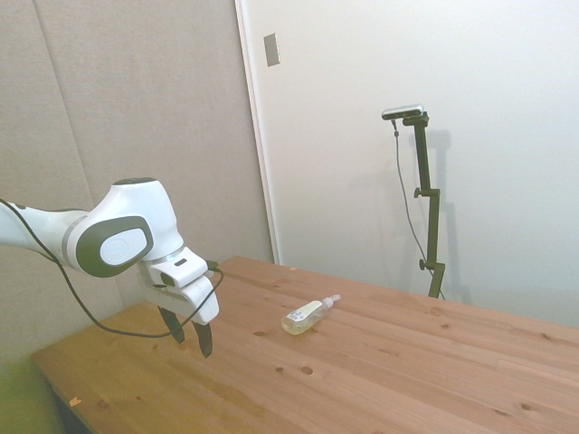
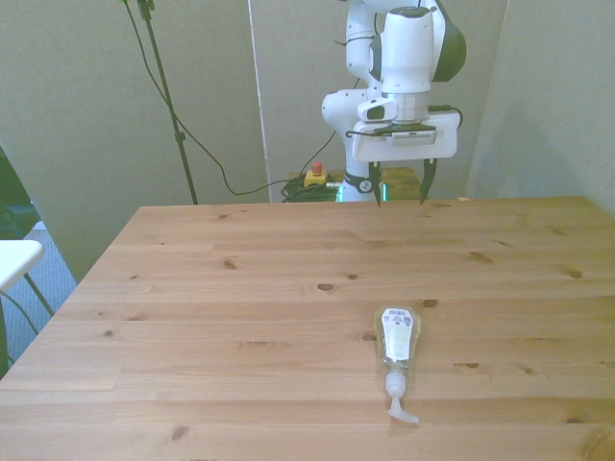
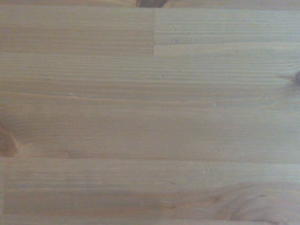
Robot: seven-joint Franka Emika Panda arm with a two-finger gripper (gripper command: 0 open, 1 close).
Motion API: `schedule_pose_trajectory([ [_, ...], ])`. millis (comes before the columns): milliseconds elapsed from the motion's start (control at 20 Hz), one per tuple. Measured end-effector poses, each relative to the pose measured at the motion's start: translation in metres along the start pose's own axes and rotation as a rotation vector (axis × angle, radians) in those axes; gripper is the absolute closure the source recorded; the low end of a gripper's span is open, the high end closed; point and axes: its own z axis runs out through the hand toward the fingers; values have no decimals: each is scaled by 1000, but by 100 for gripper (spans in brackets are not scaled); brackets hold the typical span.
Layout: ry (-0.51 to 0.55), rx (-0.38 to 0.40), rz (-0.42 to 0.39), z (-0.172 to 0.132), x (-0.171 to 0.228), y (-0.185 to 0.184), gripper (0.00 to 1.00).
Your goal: Stand the sanitizer
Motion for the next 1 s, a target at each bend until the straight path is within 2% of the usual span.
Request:
schedule_pose_trajectory([
  [200, 3, 1, 8, 1, 2, -3, 0],
  [400, 50, 47, 40, 1, 18, -17, 0],
  [750, 165, 99, 128, -9, 86, -65, 0],
  [1000, 213, 90, 176, 4, 128, -104, 0],
])
